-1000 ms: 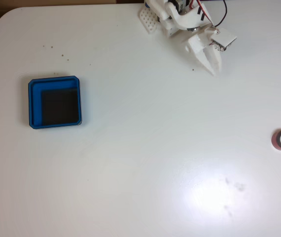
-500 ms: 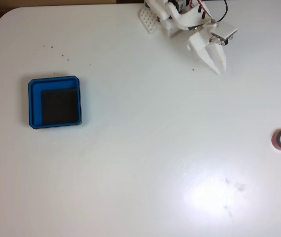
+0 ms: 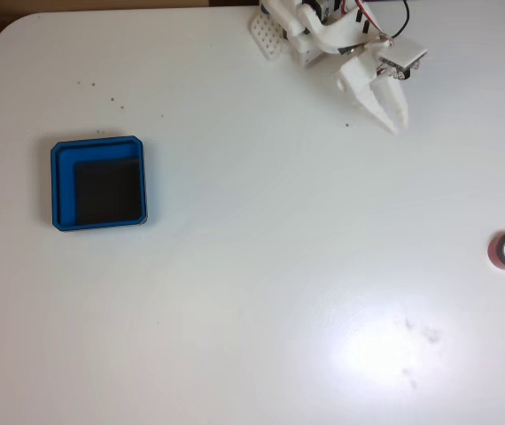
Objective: Pick the red roll and drop it in the blue box
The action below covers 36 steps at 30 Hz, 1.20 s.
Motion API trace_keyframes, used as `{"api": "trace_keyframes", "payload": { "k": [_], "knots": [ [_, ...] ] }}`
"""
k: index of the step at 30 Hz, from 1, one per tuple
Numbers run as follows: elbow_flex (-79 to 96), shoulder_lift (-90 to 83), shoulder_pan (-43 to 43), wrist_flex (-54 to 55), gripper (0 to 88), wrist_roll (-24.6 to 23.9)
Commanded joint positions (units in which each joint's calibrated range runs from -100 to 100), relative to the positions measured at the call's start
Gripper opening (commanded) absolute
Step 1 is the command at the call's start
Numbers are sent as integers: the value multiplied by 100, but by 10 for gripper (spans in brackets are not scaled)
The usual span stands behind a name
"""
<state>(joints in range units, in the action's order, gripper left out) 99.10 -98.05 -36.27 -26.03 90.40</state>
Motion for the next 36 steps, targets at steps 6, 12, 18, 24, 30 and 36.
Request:
{"api": "trace_keyframes", "payload": {
  "k": [6,12,18,24,30,36],
  "knots": [
    [63,-44,-32,622,9,40],
    [72,-44,-110,622,9,49],
    [72,-44,-589,622,9,49],
    [72,-44,-814,622,9,49],
    [72,-44,-843,622,9,23],
    [72,-28,-804,606,9,5]
  ]
}}
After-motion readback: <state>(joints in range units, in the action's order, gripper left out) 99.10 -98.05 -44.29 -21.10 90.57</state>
